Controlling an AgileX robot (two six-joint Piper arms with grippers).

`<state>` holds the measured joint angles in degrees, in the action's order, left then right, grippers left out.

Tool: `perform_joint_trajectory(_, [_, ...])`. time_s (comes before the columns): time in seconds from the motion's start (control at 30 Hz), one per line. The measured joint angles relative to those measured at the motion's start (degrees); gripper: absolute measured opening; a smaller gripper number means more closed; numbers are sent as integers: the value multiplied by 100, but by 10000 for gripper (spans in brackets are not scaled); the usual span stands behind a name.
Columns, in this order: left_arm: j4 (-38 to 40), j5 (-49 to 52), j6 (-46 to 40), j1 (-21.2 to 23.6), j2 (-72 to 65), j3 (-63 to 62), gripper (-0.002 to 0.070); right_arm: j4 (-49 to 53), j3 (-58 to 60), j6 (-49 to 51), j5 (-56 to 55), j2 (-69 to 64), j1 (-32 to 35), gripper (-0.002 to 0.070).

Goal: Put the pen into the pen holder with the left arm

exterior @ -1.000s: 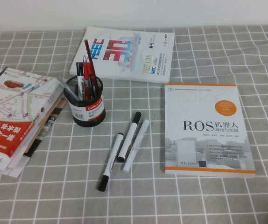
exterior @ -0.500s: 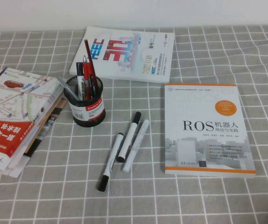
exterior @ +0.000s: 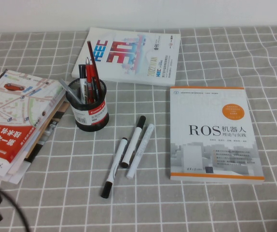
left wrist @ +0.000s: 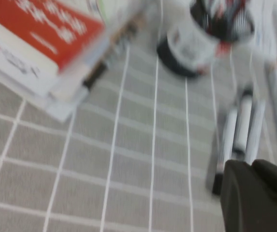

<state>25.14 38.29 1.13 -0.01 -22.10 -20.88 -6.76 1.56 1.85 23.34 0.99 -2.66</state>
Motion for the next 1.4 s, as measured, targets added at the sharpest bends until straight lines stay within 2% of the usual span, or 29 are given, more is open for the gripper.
perform_joint_trajectory(0.23, [217, 1186, -1253, 0, -1676, -1222, -2, 0, 0, 0, 0, 0, 0, -15])
perform_joint_trajectory(0.43, [335, 1458, -1702, -120, -3050, -1932, -2, 0, 0, 0, 0, 0, 0, -15])
perform_joint_trajectory(0.57, [335, 1261, -1763, -638, -3856, -2318, -2, 0, 0, 0, 0, 0, 0, -15])
perform_joint_trajectory(0.63, [257, 1145, -1715, -1059, -4308, -2546, -2, 0, 0, 0, 0, 0, 0, -15])
perform_joint_trajectory(0.83, [-607, 1080, -954, -2310, -5594, -3352, -2, 0, 0, 0, 0, 0, 0, -15])
perform_joint_trajectory(0.97, [-988, 1118, -602, -2894, -6233, -3941, -2, 0, 0, 0, 0, 0, 0, -15])
perform_joint_trajectory(1.17, [-1282, 1330, -462, -3404, -6955, -4562, -2, 0, 0, 0, 0, 0, 0, -15])
perform_joint_trajectory(1.3, [-1484, 1528, -375, -3495, -7298, -4943, 0, 0, 0, 0, 0, 0, 0, -15])
perform_joint_trajectory(1.4, [-1743, 1769, -362, -3504, -7544, -5215, 66, 0, 0, 0, 0, 0, 0, -15])
